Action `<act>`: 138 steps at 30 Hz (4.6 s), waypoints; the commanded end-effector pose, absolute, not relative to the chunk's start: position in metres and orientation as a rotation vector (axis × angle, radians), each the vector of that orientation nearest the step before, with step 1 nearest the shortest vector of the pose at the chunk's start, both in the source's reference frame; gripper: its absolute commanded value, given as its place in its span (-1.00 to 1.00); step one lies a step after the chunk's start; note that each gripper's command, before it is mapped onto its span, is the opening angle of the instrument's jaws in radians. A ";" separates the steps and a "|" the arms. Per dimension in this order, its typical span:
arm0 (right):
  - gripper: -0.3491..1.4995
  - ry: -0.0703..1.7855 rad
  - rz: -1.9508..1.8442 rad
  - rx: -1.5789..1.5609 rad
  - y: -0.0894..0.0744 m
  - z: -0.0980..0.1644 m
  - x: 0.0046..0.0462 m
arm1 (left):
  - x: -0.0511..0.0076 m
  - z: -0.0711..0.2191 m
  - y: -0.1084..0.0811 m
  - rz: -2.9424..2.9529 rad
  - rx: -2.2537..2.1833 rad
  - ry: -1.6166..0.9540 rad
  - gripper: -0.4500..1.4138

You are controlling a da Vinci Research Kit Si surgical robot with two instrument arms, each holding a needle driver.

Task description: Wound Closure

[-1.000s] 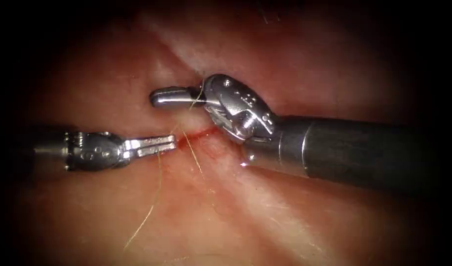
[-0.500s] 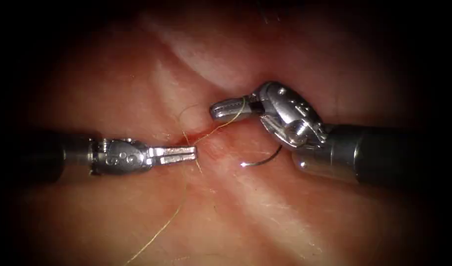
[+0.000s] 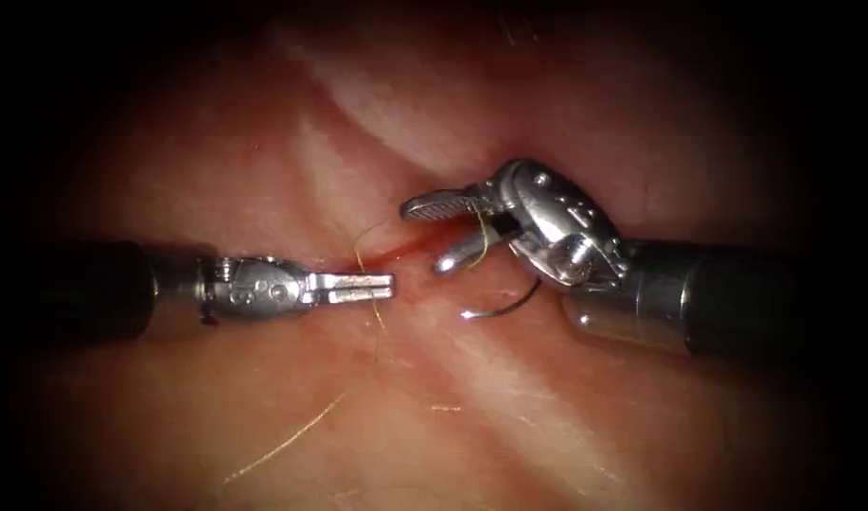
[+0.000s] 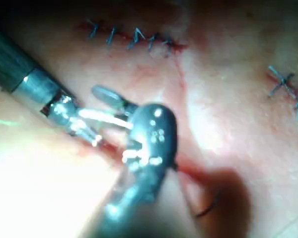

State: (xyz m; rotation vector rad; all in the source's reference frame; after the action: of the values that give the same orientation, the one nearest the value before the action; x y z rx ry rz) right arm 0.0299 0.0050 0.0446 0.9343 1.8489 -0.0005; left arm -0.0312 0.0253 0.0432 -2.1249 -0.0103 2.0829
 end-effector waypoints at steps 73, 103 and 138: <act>-1.00 0.998 -0.978 0.960 -0.008 0.054 0.0367 | -0.0265 0.044 0.024 2.110 -2.068 -0.032 -1.00; -1.00 1.264 -0.548 0.865 0.003 0.050 0.0350 | -0.0278 0.043 0.019 2.106 -2.060 -0.045 -1.00; -1.00 1.288 -0.261 0.712 0.010 0.052 0.0390 | -0.0371 0.036 0.004 2.096 -2.112 -0.235 -1.00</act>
State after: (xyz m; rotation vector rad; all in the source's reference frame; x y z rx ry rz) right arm 0.0381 0.0097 0.0513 0.7092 1.2863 -0.2519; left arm -0.0367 0.0043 0.0350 -2.1135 -0.2323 2.0990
